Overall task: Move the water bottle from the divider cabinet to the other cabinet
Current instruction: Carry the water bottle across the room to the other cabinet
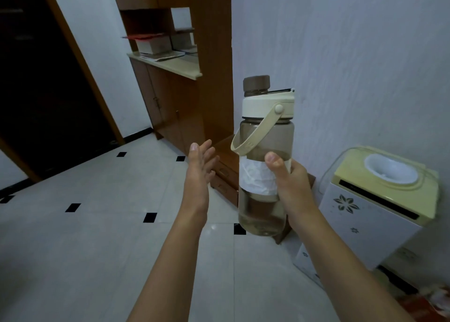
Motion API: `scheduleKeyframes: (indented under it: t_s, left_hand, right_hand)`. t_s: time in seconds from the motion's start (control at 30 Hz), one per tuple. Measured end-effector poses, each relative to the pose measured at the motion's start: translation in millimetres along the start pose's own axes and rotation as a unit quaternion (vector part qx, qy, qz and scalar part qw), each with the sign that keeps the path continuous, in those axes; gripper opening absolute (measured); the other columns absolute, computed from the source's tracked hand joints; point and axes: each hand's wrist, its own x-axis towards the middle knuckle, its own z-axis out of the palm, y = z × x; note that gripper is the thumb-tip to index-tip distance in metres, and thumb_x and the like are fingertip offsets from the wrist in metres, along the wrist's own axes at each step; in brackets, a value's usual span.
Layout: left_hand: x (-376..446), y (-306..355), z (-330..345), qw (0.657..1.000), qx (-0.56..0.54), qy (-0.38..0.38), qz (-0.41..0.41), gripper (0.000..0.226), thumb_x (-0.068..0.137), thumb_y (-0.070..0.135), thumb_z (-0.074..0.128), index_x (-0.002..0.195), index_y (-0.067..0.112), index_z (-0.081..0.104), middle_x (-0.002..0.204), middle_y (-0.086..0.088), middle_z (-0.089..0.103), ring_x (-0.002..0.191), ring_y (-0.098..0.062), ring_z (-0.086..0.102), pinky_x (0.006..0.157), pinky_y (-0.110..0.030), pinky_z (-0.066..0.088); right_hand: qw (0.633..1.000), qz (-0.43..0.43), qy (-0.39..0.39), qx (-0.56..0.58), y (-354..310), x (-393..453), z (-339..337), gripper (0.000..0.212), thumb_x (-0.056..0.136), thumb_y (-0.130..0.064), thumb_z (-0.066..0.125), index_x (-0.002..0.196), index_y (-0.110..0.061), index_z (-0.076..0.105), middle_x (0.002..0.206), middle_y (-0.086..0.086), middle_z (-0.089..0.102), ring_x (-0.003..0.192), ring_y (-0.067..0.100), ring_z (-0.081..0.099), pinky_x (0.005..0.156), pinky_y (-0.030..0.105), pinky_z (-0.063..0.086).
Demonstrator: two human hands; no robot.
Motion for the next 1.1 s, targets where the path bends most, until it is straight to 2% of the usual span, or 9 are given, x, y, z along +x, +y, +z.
scheduleKeyframes:
  t_s: [0.17, 0.3, 0.47, 0.63, 0.7, 0.83, 0.97, 1.03, 1.1]
  left_hand:
    - [36.7, -3.1, -40.8, 1.0, -0.011, 0.022, -0.016, 0.064, 0.098, 0.062, 0.018, 0.144, 0.029, 0.048, 0.149, 0.0, 0.052, 0.131, -0.018, 0.053, 0.116, -0.048, 0.034]
    - [58.5, -2.6, -59.0, 0.999, -0.014, 0.033, -0.016, 0.062, 0.098, 0.062, 0.018, 0.142, 0.03, 0.048, 0.148, 0.001, 0.053, 0.13, -0.017, 0.054, 0.115, -0.048, 0.035]
    - [84.9, -9.3, -64.9, 0.998, -0.025, 0.043, -0.036, 0.062, 0.097, 0.064, 0.018, 0.138, 0.033, 0.051, 0.147, 0.001, 0.054, 0.131, -0.019, 0.054, 0.115, -0.05, 0.035]
    - [123.9, -7.5, -56.2, 0.998, -0.015, 0.057, -0.023, 0.065, 0.096, 0.065, 0.019, 0.142, 0.03, 0.05, 0.147, 0.0, 0.054, 0.131, -0.019, 0.054, 0.115, -0.049, 0.035]
    - [144.7, -1.0, -46.6, 0.998, -0.002, 0.068, -0.014, 0.065, 0.095, 0.065, 0.02, 0.142, 0.03, 0.049, 0.148, 0.0, 0.053, 0.13, -0.019, 0.054, 0.114, -0.048, 0.035]
    - [191.2, 9.8, -23.6, 0.997, 0.017, 0.079, -0.002, 0.063, 0.096, 0.063, 0.02, 0.141, 0.03, 0.049, 0.147, 0.001, 0.053, 0.128, -0.018, 0.054, 0.116, -0.049, 0.033]
    - [225.3, 6.3, -16.1, 0.994, 0.022, 0.102, 0.004, 0.067, 0.096, 0.064, 0.021, 0.146, 0.027, 0.046, 0.151, -0.002, 0.05, 0.134, -0.02, 0.051, 0.117, -0.048, 0.033]
    - [236.6, 5.2, -20.8, 0.994, 0.019, 0.111, 0.005, 0.067, 0.097, 0.063, 0.021, 0.148, 0.026, 0.044, 0.151, -0.002, 0.05, 0.135, -0.02, 0.051, 0.116, -0.047, 0.034]
    - [249.2, 6.0, -28.8, 0.992, 0.012, 0.125, 0.004, 0.065, 0.098, 0.06, 0.019, 0.148, 0.025, 0.044, 0.151, -0.002, 0.05, 0.134, -0.02, 0.051, 0.116, -0.046, 0.034]
  right_hand:
    - [1.0, 0.02, 0.003, 0.002, 8.7, 18.3, 40.7, 0.041, 0.068, -0.063, 0.064, 0.089, -0.027, 0.061, 0.093, -0.011, 0.067, 0.087, 0.002, 0.064, 0.066, 0.013, 0.049]
    - [1.0, 0.027, -0.008, 0.011, 15.1, 38.3, 66.5, 0.043, 0.067, -0.06, 0.064, 0.091, -0.024, 0.064, 0.094, -0.005, 0.07, 0.09, 0.008, 0.067, 0.063, 0.012, 0.051]
    - [0.998, 0.056, -0.028, 0.009, 34.1, 70.7, 88.9, 0.05, 0.063, -0.065, 0.068, 0.09, -0.023, 0.067, 0.095, -0.001, 0.073, 0.089, 0.014, 0.07, 0.078, 0.03, 0.056]
    - [0.996, 0.057, -0.07, 0.023, 48.3, 116.2, 100.9, 0.036, 0.064, -0.06, 0.061, 0.082, -0.03, 0.063, 0.069, -0.025, 0.069, 0.07, -0.008, 0.066, 0.062, 0.011, 0.053]
    - [0.995, 0.054, -0.082, 0.032, 50.5, 138.3, 101.6, 0.039, 0.062, -0.062, 0.06, 0.083, -0.029, 0.063, 0.072, -0.022, 0.07, 0.072, -0.004, 0.067, 0.065, 0.015, 0.054]
    - [0.993, 0.052, -0.097, 0.051, 45.1, 191.0, 98.5, 0.046, 0.066, -0.062, 0.063, 0.089, -0.022, 0.066, 0.098, 0.007, 0.073, 0.09, 0.02, 0.069, 0.08, 0.035, 0.056]
    - [0.992, 0.031, -0.105, 0.059, 42.9, 242.7, 102.6, 0.044, 0.067, -0.062, 0.066, 0.082, -0.02, 0.065, 0.082, -0.003, 0.068, 0.072, 0.002, 0.066, 0.065, 0.016, 0.052]
    - [0.992, 0.04, -0.108, 0.046, 47.1, 263.1, 110.1, 0.056, 0.065, -0.068, 0.068, 0.085, -0.016, 0.068, 0.083, 0.002, 0.071, 0.075, 0.007, 0.068, 0.067, 0.022, 0.053]
    - [0.99, 0.057, -0.115, 0.052, 50.2, 279.3, 120.4, 0.057, 0.06, -0.069, 0.068, 0.086, -0.018, 0.069, 0.085, 0.001, 0.072, 0.081, 0.015, 0.069, 0.071, 0.028, 0.054]
